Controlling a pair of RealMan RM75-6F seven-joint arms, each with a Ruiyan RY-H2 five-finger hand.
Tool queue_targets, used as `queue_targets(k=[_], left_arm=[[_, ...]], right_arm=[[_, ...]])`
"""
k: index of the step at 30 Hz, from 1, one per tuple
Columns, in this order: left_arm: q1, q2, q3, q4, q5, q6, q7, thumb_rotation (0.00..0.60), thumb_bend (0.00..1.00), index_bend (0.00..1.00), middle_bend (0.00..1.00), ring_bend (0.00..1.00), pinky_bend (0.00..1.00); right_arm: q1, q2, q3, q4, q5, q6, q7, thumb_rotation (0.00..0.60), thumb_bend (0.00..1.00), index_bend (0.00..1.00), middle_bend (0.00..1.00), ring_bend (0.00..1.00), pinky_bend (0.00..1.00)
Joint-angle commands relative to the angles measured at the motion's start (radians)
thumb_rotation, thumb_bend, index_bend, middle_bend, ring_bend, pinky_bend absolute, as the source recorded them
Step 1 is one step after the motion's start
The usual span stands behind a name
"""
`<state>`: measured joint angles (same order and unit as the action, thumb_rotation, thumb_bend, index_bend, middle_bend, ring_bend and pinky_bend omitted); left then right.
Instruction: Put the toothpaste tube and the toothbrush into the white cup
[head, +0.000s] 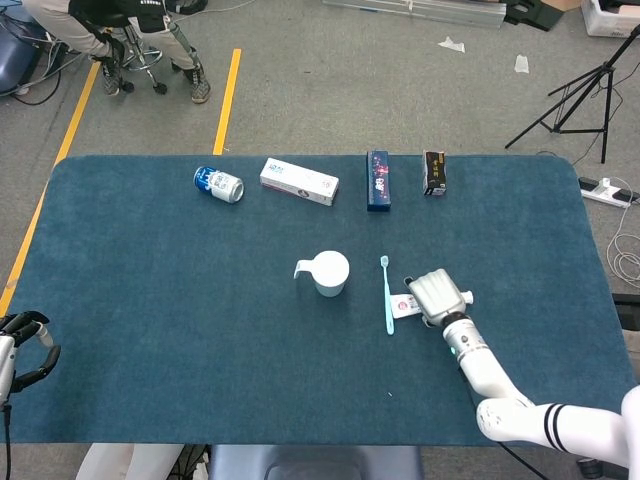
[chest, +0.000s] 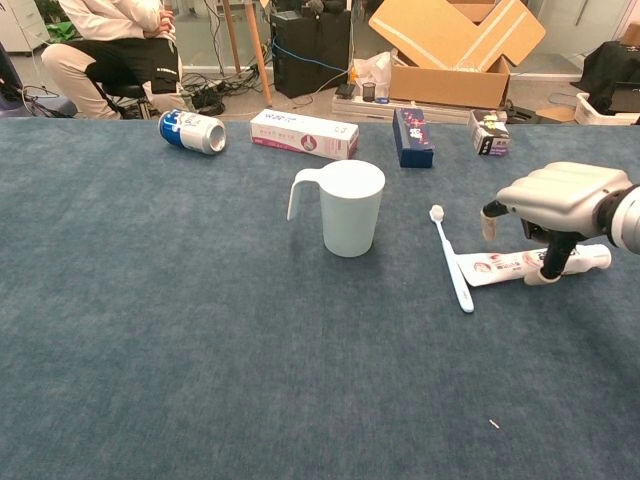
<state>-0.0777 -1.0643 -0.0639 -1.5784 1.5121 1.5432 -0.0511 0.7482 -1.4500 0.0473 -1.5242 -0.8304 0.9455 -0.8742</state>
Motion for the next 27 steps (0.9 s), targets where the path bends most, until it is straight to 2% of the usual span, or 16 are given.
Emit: queue_targets(k=[1,27], left_arm=[[0.000,0.001,0.000,-0.001,0.000,0.000,-0.001,0.600,0.32,0.60,0.39,0.36,0.44],[-0.004,0.006,0.001,-0.007,0.003,-0.008,-0.018,0.600,0.32,0.60,0.39,0.37,0.44]], right_arm=[[0.011,-0.015,-0.002,0.011,0.020,0.000,-0.010,0.600,0.10,0.37,1.00,1.00,1.00],[0.070,-0.076,0.008,0.053,0.181,-0.009,-0.011,0.600,0.14,0.44,1.00,1.00,1.00]])
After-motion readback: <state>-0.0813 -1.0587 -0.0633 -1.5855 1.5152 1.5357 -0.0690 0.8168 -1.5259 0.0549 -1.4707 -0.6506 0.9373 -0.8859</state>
